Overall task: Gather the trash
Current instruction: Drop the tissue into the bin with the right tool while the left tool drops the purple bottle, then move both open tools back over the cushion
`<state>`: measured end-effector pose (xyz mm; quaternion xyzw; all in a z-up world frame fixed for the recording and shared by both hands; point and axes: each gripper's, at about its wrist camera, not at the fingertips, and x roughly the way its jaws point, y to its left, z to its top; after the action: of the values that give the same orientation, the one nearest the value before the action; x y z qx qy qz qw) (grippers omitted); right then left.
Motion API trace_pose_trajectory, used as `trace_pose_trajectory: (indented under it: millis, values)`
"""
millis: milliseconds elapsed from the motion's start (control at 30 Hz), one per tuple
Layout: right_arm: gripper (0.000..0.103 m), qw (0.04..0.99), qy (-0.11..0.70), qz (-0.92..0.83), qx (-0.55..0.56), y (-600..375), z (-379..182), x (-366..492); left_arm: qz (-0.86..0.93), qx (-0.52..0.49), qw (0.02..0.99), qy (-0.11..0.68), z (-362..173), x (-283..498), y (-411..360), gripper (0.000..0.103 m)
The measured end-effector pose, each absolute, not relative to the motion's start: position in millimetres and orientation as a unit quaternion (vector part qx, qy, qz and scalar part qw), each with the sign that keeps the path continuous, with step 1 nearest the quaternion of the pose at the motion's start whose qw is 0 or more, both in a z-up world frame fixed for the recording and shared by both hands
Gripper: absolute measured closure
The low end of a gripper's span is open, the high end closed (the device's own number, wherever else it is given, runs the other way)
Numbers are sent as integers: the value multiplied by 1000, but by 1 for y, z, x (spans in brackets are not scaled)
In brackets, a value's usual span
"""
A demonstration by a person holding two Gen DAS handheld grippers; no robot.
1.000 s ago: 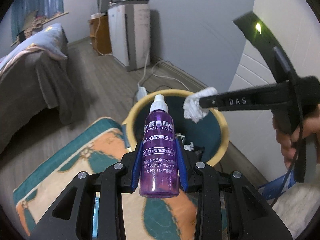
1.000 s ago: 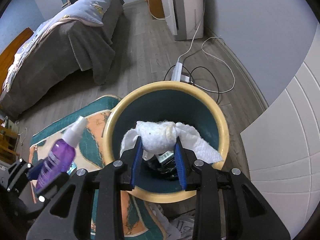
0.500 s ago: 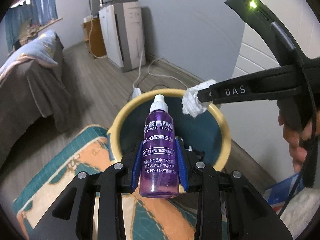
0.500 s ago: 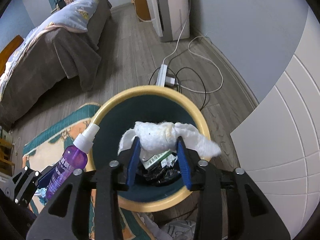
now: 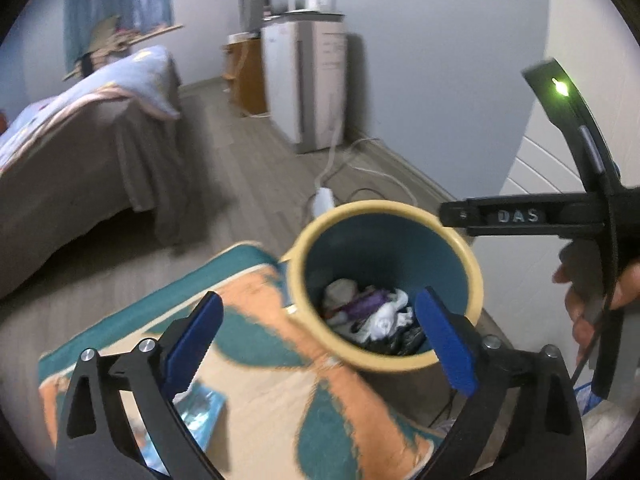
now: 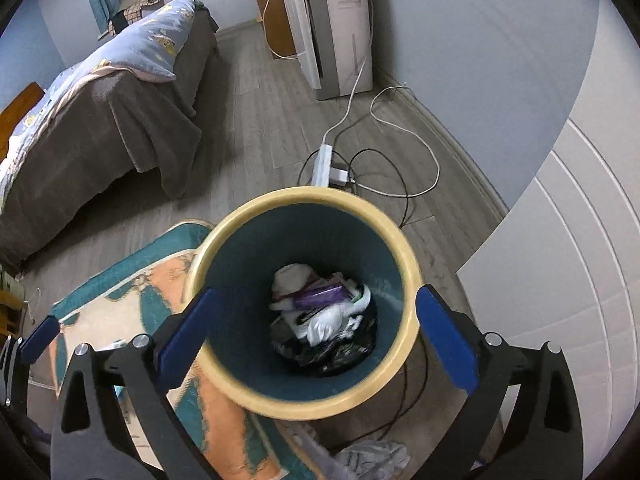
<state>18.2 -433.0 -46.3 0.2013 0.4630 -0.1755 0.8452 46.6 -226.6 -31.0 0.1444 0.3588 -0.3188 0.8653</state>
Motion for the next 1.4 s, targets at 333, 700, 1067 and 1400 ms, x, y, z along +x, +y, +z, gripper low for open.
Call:
trace_pose_trajectory:
  millis: [333, 700, 1067, 1400]
  values:
    - [6, 846, 478, -173, 161, -362, -33, 14, -172, 120, 897, 389, -14, 38, -125, 5]
    - [6, 846, 508, -161, 36, -253, -44, 22, -73, 113, 909, 394, -28, 39, -17, 5]
    - [6, 862, 493, -122, 6, -192, -45, 28, -45, 85, 910, 404, -34, 45, 30, 5]
    - [6, 857, 507, -86, 28, -167, -55, 38, -32, 116, 901, 417, -49, 55, 40, 5]
